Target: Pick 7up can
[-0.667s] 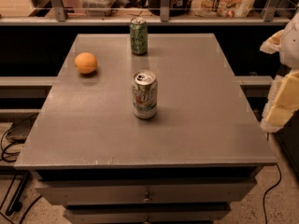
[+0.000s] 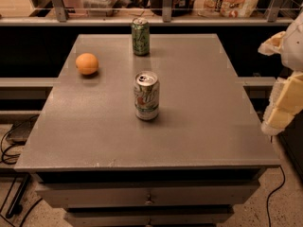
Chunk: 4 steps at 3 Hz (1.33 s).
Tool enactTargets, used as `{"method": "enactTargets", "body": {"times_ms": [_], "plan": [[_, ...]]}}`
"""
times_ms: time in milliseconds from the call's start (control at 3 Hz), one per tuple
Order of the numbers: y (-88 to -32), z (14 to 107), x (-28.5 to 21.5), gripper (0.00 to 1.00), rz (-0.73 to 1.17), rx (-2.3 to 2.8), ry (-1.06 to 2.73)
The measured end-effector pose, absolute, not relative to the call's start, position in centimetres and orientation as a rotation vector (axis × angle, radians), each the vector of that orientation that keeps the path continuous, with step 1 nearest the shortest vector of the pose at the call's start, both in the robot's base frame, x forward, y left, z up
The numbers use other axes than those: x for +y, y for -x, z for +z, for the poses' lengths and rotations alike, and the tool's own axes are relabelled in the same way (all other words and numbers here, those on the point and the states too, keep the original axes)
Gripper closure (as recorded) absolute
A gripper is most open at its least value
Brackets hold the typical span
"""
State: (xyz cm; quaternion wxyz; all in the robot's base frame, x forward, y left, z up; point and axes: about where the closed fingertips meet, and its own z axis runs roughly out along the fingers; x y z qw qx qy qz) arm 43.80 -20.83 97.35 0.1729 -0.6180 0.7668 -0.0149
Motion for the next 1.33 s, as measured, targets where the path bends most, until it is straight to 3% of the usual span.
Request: {"method": "enactTargets", "body": {"times_ms": [667,1333], "plan": [[-43.6,97.0,-11.9,0.0,0.255,1.8,1.837],[-44.8,96.5,-9.3,0.0,0.327,1.748,1.788]]}}
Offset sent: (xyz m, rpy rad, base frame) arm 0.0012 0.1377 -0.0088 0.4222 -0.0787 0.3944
